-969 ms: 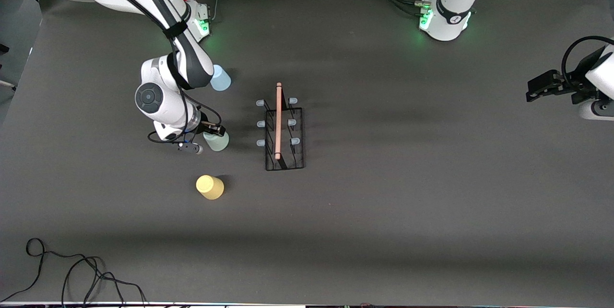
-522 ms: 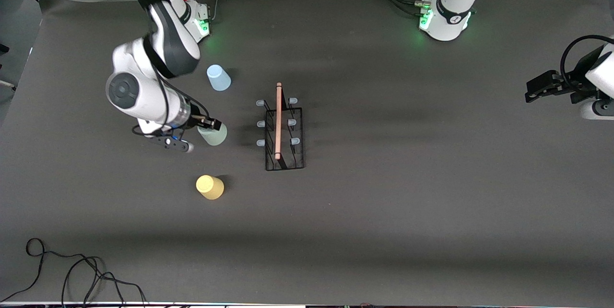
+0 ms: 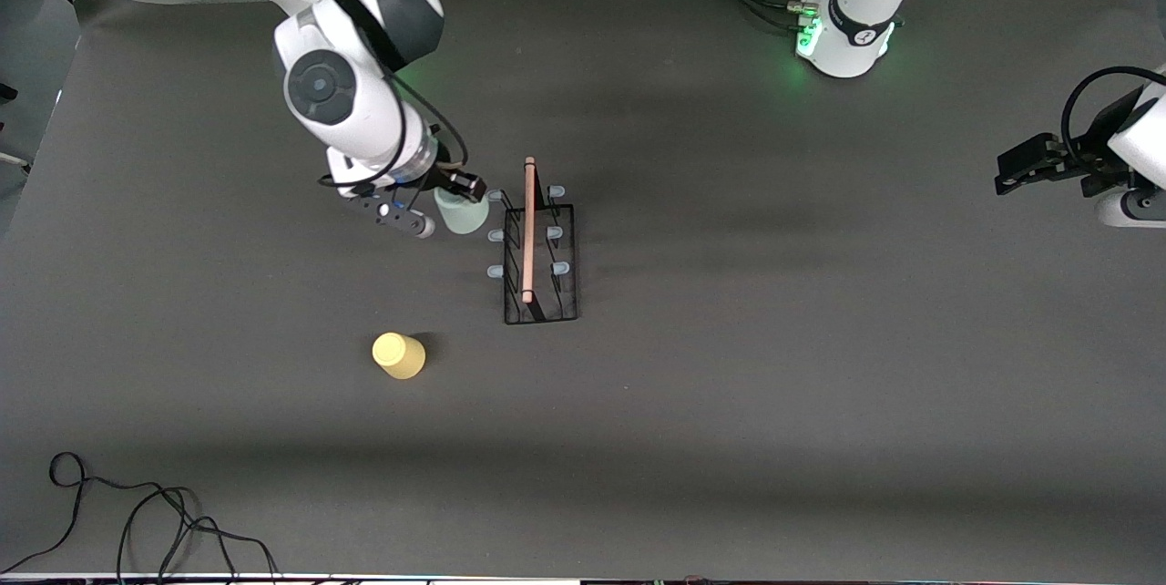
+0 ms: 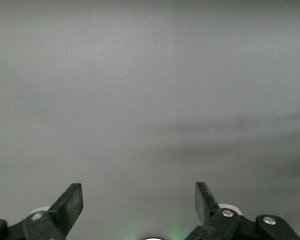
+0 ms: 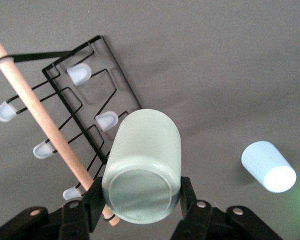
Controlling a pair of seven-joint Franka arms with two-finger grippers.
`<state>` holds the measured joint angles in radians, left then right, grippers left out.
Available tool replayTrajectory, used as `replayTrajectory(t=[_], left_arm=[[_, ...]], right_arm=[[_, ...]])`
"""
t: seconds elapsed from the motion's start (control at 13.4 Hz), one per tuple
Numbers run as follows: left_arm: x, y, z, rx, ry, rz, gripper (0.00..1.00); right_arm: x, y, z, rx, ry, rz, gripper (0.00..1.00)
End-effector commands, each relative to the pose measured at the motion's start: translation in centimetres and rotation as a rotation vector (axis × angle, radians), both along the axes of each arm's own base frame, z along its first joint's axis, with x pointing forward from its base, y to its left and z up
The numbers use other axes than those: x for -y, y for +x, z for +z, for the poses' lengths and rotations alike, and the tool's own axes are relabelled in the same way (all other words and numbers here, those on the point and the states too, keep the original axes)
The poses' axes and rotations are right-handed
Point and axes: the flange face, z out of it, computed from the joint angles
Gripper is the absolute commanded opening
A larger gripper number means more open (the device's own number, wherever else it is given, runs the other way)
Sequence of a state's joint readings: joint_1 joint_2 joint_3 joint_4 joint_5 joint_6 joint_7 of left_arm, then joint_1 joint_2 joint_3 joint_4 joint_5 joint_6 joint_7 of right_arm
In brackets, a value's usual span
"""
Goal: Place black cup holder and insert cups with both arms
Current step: 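Move the green cup onto a rack peg with the right gripper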
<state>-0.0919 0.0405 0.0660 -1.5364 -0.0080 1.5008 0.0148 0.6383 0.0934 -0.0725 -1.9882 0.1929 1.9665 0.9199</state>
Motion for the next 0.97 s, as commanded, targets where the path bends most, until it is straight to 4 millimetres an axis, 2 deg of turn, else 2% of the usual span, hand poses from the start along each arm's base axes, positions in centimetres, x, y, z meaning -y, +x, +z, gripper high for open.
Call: replayTrajectory(t=[0.0, 0.22, 0.37, 0.45, 0.52, 0.6, 0.75, 0.82, 0.89], left_arm=[[0.1, -0.7, 0.7, 0.012, 0.012, 0.015, 1.00], [0.3, -0.9, 0.7, 0.009, 0.015, 0.012, 1.00], [0.9, -0.9, 0.6, 0.009, 0.015, 0.001, 1.00], [1.0, -0.9, 0.5, 0.008, 0.015, -0.001, 1.00], [1.1, -0.9, 0.6, 0.008, 0.015, -0.004, 1.00], [1.1, -0.9, 0.6, 0.008, 0.015, -0.002, 1.00], [1.1, -0.9, 0.3, 0.005, 0.015, -0.004, 1.00], [1.1, -0.8, 0.3, 0.008, 0.015, -0.004, 1.00], [0.9, -0.8, 0.3, 0.006, 0.015, -0.002, 1.00]], right_arm=[[-2.3, -1.4, -0.4, -0.014, -0.007, -0.015, 0.00], [-2.7, -1.4, -2.3, -0.032, -0.025, -0.020, 0.00], [-3.9, -2.0, -3.6, -0.039, -0.035, -0.002, 0.00], [-4.1, -1.9, -4.2, -0.040, -0.037, -0.006, 0.05], [-4.1, -1.7, -4.4, -0.036, -0.037, -0.015, 0.24], [-4.1, -1.5, -4.7, -0.032, -0.037, -0.016, 0.35], [-4.3, -1.4, -4.7, -0.031, -0.036, -0.025, 0.85], [-4.0, -1.1, -4.6, -0.029, -0.036, -0.038, 0.97], [-3.8, -0.9, -4.3, -0.027, -0.034, -0.031, 1.00]])
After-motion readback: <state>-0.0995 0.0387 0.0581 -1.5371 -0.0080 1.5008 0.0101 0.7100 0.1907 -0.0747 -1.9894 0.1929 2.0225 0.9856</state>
